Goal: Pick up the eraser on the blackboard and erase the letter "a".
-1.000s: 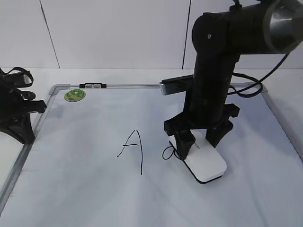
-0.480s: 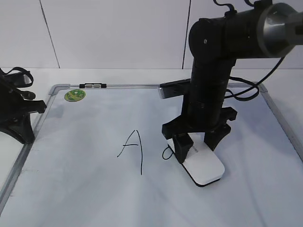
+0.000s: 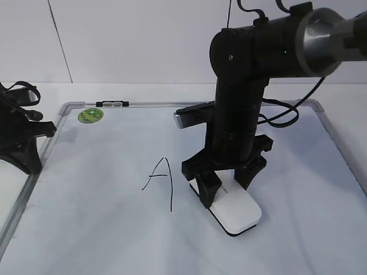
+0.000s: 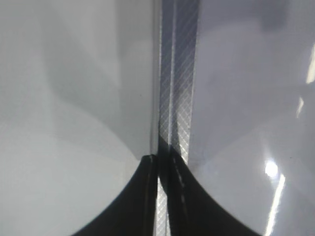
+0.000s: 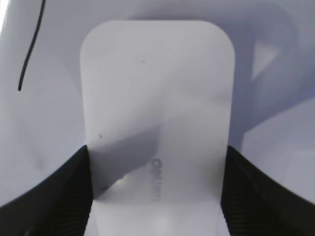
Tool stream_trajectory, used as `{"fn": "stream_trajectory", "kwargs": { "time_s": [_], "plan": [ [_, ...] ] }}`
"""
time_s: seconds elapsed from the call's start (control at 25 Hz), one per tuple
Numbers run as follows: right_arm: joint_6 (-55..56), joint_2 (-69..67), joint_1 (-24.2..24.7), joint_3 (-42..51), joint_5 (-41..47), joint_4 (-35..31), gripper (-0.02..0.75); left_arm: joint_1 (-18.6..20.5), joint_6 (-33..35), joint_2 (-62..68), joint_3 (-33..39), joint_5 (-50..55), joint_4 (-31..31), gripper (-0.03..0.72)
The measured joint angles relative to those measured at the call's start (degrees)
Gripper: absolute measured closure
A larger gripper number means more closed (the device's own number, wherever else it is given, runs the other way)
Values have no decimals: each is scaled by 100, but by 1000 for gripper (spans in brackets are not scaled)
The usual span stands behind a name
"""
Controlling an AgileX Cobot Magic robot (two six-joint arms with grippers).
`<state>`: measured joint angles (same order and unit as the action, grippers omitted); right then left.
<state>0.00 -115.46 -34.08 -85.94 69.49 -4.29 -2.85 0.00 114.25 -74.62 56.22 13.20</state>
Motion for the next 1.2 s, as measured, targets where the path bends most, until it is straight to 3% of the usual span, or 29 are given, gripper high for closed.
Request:
{"fn": "stream_trajectory", "kwargs": {
  "time_s": [0.88,1.2],
  "plan": [
    [253,-243,13,-117,146,239,200,0,0,13,0,-10,0,660],
    [332,-249,466,-117,136,22,200,0,0,13,0,-10,0,659]
  ]
}}
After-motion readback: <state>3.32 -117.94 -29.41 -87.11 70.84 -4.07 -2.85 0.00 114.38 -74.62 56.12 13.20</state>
